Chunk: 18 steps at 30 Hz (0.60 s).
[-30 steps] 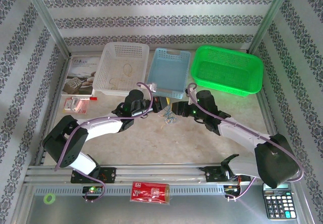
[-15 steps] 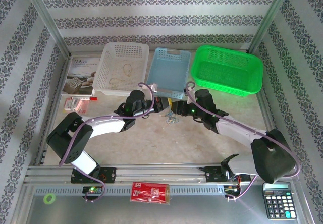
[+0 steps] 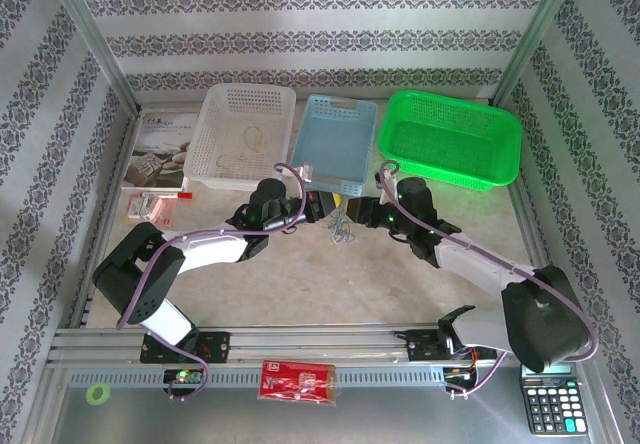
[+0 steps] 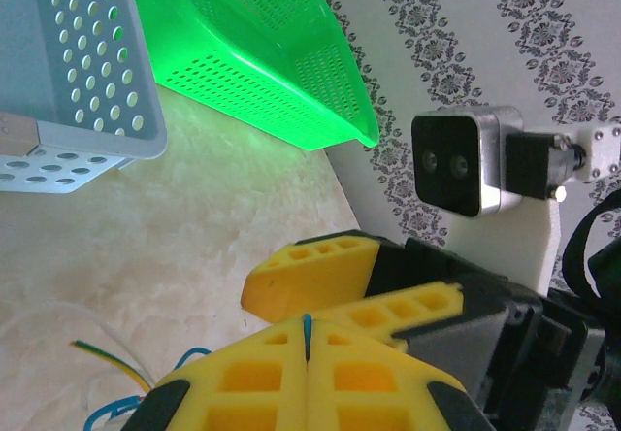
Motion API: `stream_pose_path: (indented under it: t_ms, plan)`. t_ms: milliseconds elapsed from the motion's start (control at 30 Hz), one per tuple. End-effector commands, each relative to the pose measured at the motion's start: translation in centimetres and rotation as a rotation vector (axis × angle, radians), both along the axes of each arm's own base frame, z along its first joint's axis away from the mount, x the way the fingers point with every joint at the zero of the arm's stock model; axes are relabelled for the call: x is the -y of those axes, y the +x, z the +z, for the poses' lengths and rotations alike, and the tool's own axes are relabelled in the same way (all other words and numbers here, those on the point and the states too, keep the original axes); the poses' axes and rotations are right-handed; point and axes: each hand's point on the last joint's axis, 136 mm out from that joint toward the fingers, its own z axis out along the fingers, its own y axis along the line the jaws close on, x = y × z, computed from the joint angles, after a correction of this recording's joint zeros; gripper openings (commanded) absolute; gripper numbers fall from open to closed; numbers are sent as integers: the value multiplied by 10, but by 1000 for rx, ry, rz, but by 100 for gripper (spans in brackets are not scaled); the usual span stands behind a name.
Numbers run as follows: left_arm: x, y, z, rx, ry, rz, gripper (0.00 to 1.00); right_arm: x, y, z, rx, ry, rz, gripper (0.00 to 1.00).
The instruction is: Untangle the cables
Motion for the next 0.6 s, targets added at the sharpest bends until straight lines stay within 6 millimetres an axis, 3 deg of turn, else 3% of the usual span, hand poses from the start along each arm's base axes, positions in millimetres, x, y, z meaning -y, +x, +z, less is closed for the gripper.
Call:
stream_pose_path:
  t_ms: [0,133,300,567]
  plan:
    - [6,-4,11,37,-34,-18,0,-9,-15,4,21,38,57,53]
    - [7,-3,12,35,-33,-17,0,-16,-29,3,67,16,84,66]
    - [8,-2,13,33,-32,-23,0,-17,-25,4,102,-13,58,74]
    - [11,0,19,20,-60,-14,0,-33,-7,-10,117,-69,46,73]
